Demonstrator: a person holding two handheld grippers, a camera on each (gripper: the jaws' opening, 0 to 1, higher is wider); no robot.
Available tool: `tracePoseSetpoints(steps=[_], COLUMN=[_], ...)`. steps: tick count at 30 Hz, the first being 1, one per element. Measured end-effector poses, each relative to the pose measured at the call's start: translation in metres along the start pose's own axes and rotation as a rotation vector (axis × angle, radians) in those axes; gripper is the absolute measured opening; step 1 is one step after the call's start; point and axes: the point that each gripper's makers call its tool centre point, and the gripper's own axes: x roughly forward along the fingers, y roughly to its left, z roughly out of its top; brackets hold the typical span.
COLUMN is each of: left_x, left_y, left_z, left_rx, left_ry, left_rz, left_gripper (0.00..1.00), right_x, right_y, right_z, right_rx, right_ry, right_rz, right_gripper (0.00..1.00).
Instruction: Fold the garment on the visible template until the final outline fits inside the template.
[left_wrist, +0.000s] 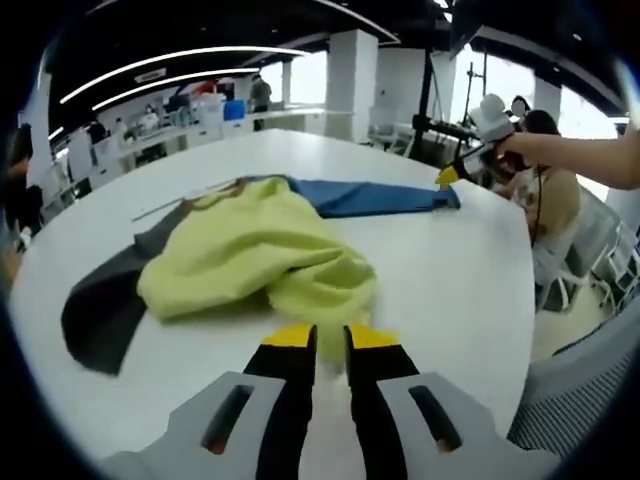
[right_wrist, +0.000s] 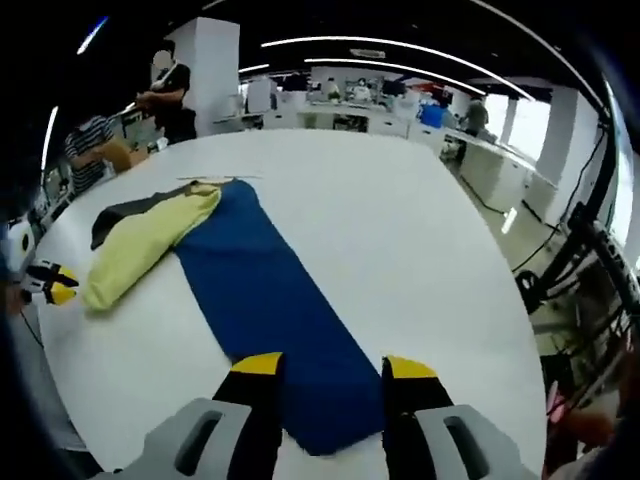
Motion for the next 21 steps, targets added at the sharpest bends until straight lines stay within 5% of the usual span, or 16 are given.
tracePoseSetpoints(steps=[11, 21], left_x=[-0.016, -0.029], left_y=[0.009, 0.01], left_z=[0.006, 0.013], left_rx=[0.032, 0.0], left_ry=[-0.054, -0.102], left_rz=[0.029, 0.025], left_gripper=[0.55, 0.8], right_x=[-0.011, -0.014], right_y=[0.093, 0.172], right_z=[0.026, 0.04], right_rx=[-0.081, -0.181], right_ry=[-0.074, -0.098], right_rz=[0.214, 0.392], right_gripper=[0.69, 0.79])
